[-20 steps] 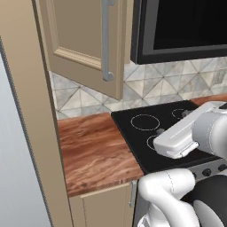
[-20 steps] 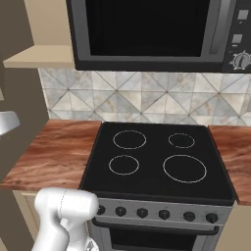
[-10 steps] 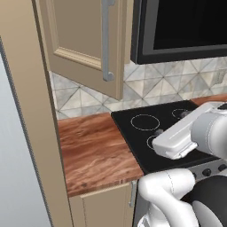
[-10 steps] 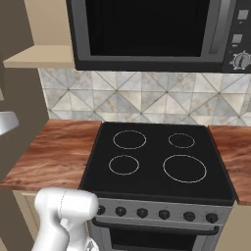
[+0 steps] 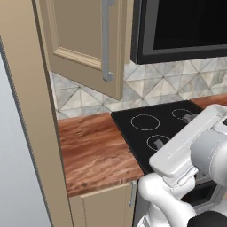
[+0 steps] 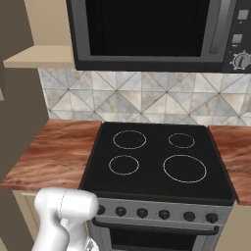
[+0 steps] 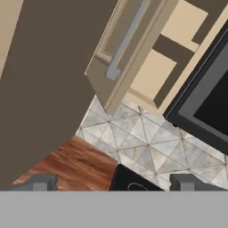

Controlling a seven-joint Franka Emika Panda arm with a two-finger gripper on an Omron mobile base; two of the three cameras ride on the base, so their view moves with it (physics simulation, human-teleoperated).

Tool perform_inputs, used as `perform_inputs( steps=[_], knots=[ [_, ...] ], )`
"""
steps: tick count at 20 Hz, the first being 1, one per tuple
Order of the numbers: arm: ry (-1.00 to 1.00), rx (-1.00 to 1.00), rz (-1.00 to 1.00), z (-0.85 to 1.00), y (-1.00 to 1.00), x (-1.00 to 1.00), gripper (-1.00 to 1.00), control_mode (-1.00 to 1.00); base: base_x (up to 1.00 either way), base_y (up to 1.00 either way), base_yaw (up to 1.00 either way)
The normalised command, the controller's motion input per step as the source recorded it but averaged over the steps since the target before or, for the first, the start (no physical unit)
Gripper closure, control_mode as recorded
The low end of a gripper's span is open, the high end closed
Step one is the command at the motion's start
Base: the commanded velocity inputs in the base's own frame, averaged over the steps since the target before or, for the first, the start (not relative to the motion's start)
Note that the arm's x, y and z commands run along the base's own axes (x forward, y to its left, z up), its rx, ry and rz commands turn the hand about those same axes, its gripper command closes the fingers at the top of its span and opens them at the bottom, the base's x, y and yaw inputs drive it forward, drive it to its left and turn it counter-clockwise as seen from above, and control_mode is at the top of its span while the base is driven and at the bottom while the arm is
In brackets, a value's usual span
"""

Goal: Close all open cabinet doors.

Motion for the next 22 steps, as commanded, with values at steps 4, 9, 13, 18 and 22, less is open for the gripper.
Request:
perform_inputs(
  steps=[4,9,13,18,22],
  knots=[
    [-0.13,-0.17,0.05,0.33,0.04,-0.34,-1.00,-1.00,0.00,0.00,0.00],
    [-0.08,-0.20,0.05,0.39,0.02,-0.23,-1.00,-1.00,0.00,0.00,0.00],
    [-0.09,-0.23,0.08,0.47,0.05,-0.03,-1.00,-1.00,0.00,0.00,0.00],
    [-0.05,-0.19,0.11,0.31,0.07,0.01,-1.00,-1.00,0.00,0.00,0.00],
    [-0.06,-0.18,0.17,0.01,0.09,0.18,-1.00,-1.00,0.00,0.00,0.00]
  ],
)
